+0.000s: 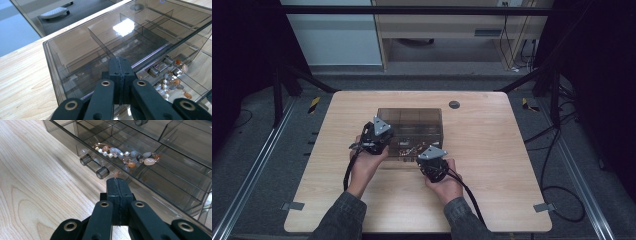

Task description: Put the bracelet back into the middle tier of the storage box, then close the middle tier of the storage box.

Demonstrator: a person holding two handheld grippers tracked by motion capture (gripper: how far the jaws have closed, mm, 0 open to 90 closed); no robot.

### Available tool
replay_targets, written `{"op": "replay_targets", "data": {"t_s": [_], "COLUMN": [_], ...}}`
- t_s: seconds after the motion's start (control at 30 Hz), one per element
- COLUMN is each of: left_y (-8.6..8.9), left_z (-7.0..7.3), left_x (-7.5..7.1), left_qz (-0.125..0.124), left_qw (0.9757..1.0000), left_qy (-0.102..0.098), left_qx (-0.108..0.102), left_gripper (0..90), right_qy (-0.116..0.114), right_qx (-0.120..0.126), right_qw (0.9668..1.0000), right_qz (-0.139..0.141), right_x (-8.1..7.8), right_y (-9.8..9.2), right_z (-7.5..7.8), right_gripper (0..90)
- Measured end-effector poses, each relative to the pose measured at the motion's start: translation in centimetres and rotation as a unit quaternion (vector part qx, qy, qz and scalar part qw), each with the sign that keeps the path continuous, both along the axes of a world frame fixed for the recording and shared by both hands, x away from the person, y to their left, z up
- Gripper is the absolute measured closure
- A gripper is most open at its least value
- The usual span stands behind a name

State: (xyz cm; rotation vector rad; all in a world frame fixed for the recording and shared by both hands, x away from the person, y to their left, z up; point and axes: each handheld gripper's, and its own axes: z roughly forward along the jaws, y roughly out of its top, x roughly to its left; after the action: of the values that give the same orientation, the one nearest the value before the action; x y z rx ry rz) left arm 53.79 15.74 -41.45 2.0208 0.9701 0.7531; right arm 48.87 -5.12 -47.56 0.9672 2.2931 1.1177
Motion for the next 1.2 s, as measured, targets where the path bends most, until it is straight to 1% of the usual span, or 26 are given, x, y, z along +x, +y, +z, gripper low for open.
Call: {"op": "replay_targets", "data": {"t_s": [0.37, 0.53, 1.2], "left_y": [0.0, 0.0, 0.0], "left_z": [0.0, 0.0, 0.0], "left_x": [0.0, 0.0, 0.0], "left_qz": [0.000, 0.000, 0.000], "left_qw": [1.0000, 1.0000, 1.0000], "left_qy": [0.000, -0.001, -0.001], "left_qx": [0.002, 0.001, 0.001], "left_gripper": [89.6, 89.6, 89.6], "right_qy": [0.003, 0.004, 0.003], "right_qx": [-0.001, 0.004, -0.005], "right_qw": [1.0000, 0.9999, 0.9999], "right_qz": [-0.006, -0.010, -0.011], "right_x": [0.6, 0.9, 1.9], "right_y": [-0.1, -0.1, 0.5], "right_z": [0.1, 0.2, 0.4], "right_gripper": [90.0, 90.0, 90.0]}}
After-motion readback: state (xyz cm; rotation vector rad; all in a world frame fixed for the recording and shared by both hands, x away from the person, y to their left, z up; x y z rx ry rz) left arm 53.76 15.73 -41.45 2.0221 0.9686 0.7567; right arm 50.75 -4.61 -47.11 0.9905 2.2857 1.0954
